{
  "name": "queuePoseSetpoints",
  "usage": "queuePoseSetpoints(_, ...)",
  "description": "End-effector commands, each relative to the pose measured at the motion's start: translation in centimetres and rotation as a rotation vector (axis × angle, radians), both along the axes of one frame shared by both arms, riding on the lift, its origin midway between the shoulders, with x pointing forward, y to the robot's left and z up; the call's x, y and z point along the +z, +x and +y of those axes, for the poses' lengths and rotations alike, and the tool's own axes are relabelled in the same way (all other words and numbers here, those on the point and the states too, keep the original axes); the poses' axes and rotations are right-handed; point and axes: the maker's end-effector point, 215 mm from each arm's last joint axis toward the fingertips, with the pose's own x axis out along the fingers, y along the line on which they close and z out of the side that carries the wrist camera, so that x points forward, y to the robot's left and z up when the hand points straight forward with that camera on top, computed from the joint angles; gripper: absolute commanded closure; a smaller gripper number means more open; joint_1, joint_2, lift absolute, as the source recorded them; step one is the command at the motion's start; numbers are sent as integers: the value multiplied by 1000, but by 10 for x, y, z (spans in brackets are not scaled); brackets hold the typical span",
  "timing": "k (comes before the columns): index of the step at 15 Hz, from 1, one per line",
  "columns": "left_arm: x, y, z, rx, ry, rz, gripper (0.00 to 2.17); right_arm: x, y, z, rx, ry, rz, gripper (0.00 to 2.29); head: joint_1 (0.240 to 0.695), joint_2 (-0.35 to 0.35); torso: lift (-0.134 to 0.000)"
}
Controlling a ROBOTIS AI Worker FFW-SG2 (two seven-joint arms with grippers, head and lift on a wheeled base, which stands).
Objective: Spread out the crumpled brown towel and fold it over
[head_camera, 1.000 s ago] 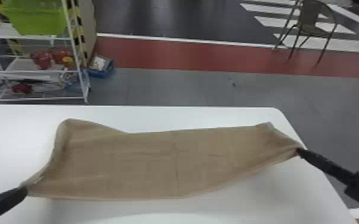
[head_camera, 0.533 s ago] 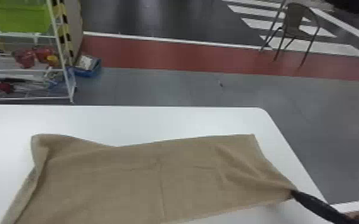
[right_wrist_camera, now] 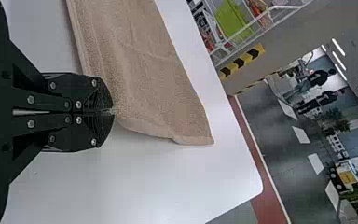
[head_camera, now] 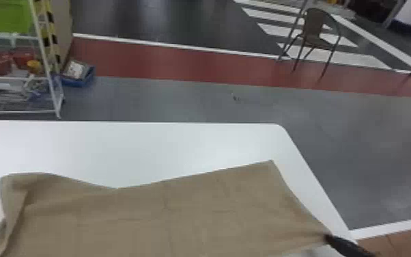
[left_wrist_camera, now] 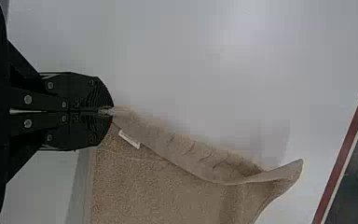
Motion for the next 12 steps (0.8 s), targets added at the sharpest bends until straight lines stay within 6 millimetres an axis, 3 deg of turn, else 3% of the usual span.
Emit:
queuePoseSetpoints(1,-1,-15,-3,10,-27,44,1700,-7,-13,3,3,7,28,1541,695,-329,-123)
queuePoseSetpoints(2,0,-19,-5,5,-32,56,1696,-9,-18,6,7,13,36,1541,695,-340,-123)
queuePoseSetpoints(3,4,-22,-8,0,-33,63,1534,-8,-22,9,10,21,39,1541,695,-350,-123)
queuePoseSetpoints(4,9,-21,-13,-11,-42,57,1116,-7,-27,12,17,24,45,1541,695,-350,-123)
queuePoseSetpoints(5,13,-19,-16,-18,-52,48,286,-7,-31,14,18,33,63,1541,695,-350,-123)
queuePoseSetpoints(6,16,-16,-18,-20,-54,37,-1,-5,-35,17,20,48,73,1541,695,-350,-123)
queuePoseSetpoints(12,40,0,3,10,-19,-44,19,-25,-51,8,-2,16,131,1521,695,-350,-123)
